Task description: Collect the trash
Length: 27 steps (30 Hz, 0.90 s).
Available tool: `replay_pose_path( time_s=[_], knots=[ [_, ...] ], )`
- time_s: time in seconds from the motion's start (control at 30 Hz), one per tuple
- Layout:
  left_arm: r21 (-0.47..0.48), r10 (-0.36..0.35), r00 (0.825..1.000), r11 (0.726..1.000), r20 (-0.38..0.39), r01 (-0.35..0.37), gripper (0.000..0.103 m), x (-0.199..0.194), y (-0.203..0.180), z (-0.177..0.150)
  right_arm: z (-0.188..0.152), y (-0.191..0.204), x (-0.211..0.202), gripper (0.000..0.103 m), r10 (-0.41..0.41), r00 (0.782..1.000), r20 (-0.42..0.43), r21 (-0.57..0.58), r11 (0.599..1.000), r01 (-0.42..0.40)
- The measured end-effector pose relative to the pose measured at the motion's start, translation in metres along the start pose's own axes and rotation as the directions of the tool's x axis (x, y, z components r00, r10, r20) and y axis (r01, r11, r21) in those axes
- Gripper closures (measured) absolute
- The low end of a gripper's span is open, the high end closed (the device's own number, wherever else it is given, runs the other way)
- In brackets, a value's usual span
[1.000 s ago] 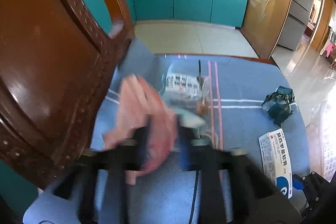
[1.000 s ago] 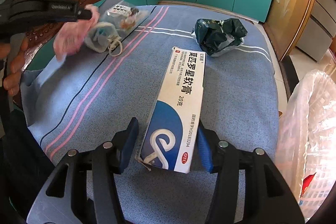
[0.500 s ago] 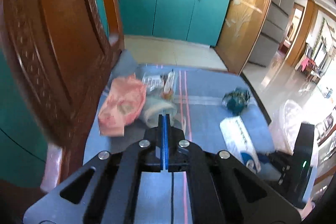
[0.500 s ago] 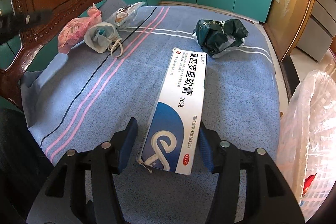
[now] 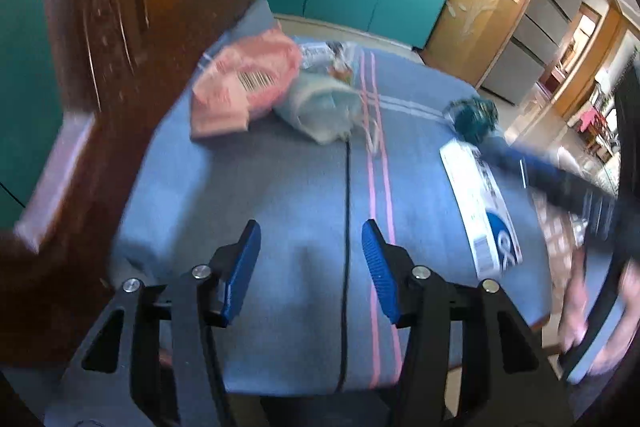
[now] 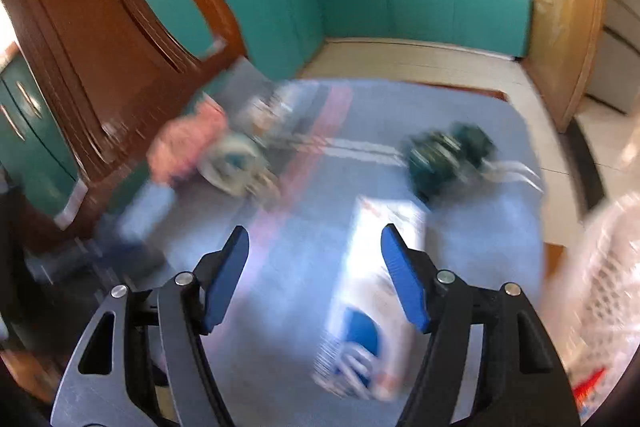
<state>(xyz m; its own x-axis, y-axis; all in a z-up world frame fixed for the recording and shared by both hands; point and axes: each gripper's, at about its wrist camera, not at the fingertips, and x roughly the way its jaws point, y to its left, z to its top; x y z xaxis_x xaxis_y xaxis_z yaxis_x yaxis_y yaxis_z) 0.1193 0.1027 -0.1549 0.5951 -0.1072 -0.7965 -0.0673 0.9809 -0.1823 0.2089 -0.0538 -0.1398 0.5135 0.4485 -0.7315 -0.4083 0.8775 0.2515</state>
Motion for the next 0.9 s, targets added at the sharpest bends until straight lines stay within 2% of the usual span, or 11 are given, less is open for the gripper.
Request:
replay_pose_path(
  time_s=[0.1, 0.13, 0.2, 0.3, 0.43, 0.5, 0.57, 0.63, 0.9],
  knots=[
    [0.026, 0.006, 1.0, 1.0, -0.014, -0.006, 0.045, -0.001, -0.007, -0.011, 0.034, 0.025, 0.021, 0.035, 0.099, 0.995, 0.008, -0.027, 0.995, -0.099],
    [0.031, 0.0, 1.0, 1.0, -0.02, 0.001, 0.043, -0.002, -0.008, -0.014, 0.048, 0.035, 0.034, 0.036, 0.104, 0.995, 0.008, -0.049, 0.993, -0.103],
    [0.035, -0.001, 1.0, 0.999, -0.027, 0.002, 0.042, -0.003, -0.009, -0.019, 0.07, 0.052, 0.06, 0.037, 0.093, 0.996, -0.004, -0.082, 0.992, -0.093],
    [0.034, 0.005, 1.0, 0.999, -0.026, -0.004, 0.041, -0.007, -0.005, -0.023, 0.094, 0.073, 0.102, 0.046, 0.081, 0.995, -0.056, -0.115, 0.99, -0.087],
    [0.028, 0.01, 1.0, 1.0, -0.012, -0.01, 0.04, -0.012, 0.001, -0.023, 0.101, 0.089, 0.142, 0.048, 0.051, 0.99, -0.128, -0.128, 0.99, -0.067],
    [0.027, 0.006, 1.0, 1.0, -0.006, -0.006, 0.039, -0.014, 0.004, -0.022, 0.099, 0.094, 0.153, 0.06, 0.056, 0.986, -0.154, -0.127, 0.989, -0.076],
    [0.027, 0.001, 1.0, 1.0, -0.004, -0.001, 0.039, -0.015, 0.005, -0.022, 0.095, 0.097, 0.156, 0.08, 0.067, 0.984, -0.166, -0.129, 0.988, -0.089],
    [0.027, -0.006, 1.0, 1.0, -0.005, 0.006, 0.039, -0.017, 0.006, -0.023, 0.089, 0.098, 0.151, 0.091, 0.087, 0.982, -0.167, -0.13, 0.985, -0.109],
    [0.017, -0.002, 1.0, 1.0, 0.014, 0.002, 0.034, -0.021, 0.004, -0.024, 0.067, 0.073, 0.077, 0.093, 0.139, 0.988, -0.071, -0.116, 0.982, -0.147]
  ],
)
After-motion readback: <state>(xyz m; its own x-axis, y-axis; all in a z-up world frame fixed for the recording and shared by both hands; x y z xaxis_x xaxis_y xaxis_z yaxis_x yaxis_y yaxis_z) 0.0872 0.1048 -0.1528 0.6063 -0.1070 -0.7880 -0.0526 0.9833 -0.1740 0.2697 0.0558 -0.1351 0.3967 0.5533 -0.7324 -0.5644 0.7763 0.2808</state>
